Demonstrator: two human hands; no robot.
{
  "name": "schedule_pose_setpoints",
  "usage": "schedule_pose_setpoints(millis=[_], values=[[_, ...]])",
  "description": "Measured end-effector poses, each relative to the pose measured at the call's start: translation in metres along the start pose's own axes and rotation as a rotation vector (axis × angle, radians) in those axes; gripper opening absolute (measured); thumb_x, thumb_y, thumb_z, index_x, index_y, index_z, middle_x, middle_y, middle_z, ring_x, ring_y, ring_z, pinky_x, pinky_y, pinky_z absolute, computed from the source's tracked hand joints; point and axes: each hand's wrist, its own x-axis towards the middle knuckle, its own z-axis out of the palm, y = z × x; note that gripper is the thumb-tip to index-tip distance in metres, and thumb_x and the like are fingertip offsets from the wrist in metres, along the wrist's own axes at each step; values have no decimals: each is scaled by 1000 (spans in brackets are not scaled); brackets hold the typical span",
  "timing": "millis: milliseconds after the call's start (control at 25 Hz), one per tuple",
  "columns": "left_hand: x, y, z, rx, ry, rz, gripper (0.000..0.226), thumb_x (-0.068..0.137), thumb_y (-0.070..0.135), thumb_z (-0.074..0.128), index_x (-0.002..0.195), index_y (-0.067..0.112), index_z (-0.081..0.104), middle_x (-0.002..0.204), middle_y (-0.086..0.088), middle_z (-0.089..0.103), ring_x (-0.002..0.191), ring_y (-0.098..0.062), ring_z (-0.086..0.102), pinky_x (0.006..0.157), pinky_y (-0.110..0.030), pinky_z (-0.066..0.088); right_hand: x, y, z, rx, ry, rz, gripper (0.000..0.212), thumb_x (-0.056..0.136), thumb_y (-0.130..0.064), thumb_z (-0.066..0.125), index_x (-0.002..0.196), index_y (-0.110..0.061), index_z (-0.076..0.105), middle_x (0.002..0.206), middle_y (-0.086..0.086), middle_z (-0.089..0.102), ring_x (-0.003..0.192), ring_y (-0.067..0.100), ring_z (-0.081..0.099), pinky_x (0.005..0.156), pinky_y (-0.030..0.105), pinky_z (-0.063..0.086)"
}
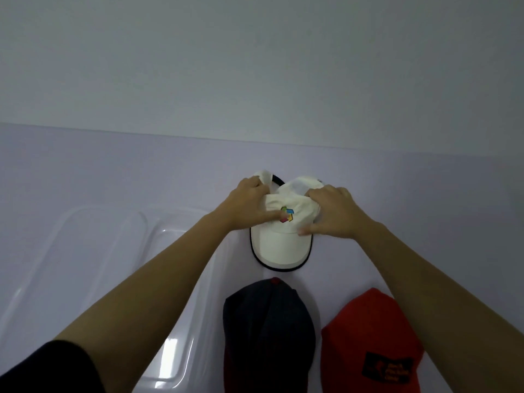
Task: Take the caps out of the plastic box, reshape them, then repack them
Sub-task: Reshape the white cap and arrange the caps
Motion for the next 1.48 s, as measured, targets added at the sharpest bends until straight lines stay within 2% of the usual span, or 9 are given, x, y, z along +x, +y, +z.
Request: schedule_pose_setpoints(millis=[120, 240, 400, 640, 880, 1040, 1240, 1400, 1480], values=[[4, -5, -18, 146, -149, 30, 58, 65, 52, 76, 103, 11, 63, 130, -7, 41, 123, -26, 34, 102, -42, 36, 2, 11, -4, -48, -30, -14, 57, 58, -52, 80, 99, -19, 60, 101, -2, 59, 108, 16, 46, 108, 44, 20], [7, -2, -38, -101, -195, 26, 42, 69, 42, 77, 91, 10, 63, 109, -7, 62, 101, -24, 56, 83, -33, 46, 0, 11, -19, 350, 29, -3, 40, 58, -30, 88, 87, -15, 64, 84, -3, 67, 84, 10, 61, 80, 30, 46], [5, 6, -58, -435, -93, -12, 30, 72, 33, 77, 87, 19, 55, 92, -1, 63, 83, -15, 60, 65, -22, 48, -8, 8, -45, 566, 116, -31, 34, 59, -15, 87, 75, -17, 57, 72, -10, 60, 65, -2, 54, 59, 11, 40], [0, -2, -51, -1147, 49, -94, 27, 88, 31, 56, 103, 9, 59, 100, -3, 62, 93, -16, 58, 84, -30, 49, -10, -2, -67, 690, 151, -126, 32, 63, -10, 84, 75, -11, 54, 78, 12, 61, 82, 38, 59, 74, 53, 50], [-13, 16, -36, -1499, -158, -199, 63, 67, 61, 62, 113, 19, 60, 112, -3, 71, 103, -20, 68, 79, -32, 57, -12, -20, -76, 786, 184, -205, 33, 60, -26, 83, 74, -22, 53, 74, -11, 59, 77, 21, 58, 74, 46, 51], [-19, 17, -26, -1669, -196, -108, 73, 54, 42, 84, 116, 11, 62, 115, -10, 69, 103, -24, 67, 81, -35, 57, -15, -26, -77, 809, 233, -226, 40, 57, -34, 80, 88, -28, 56, 88, -19, 61, 89, 9, 59, 84, 40, 51], [-12, 29, -28, -1738, -44, -62, 74, 58, 40, 83, 120, 9, 60, 118, -11, 68, 105, -25, 66, 89, -38, 55, -14, -22, -52, 1233, 164, 51, 105, 48, -59, 83, 136, -34, 31, 133, -4, 53, 120, 15, 55, 94, 34, 48], [-2, 41, -30, -1530, 196, -203, 67, 69, 37, 76, 125, 9, 54, 121, -11, 66, 108, -26, 65, 88, -38, 56, -13, -38, -22, 1662, 37, 62, 78, 74, -48, 70, 138, -13, 41, 137, 10, 54, 126, 29, 51, 103, 46, 43], [-8, 41, -30, -1604, 105, -217, 45, 78, 28, 65, 119, 9, 59, 114, -9, 70, 103, -24, 67, 84, -35, 57, -14, -43, -14, 1852, 31, 59, 67, 82, -41, 62, 139, -12, 42, 140, 14, 50, 129, 34, 47, 106, 51, 38]])
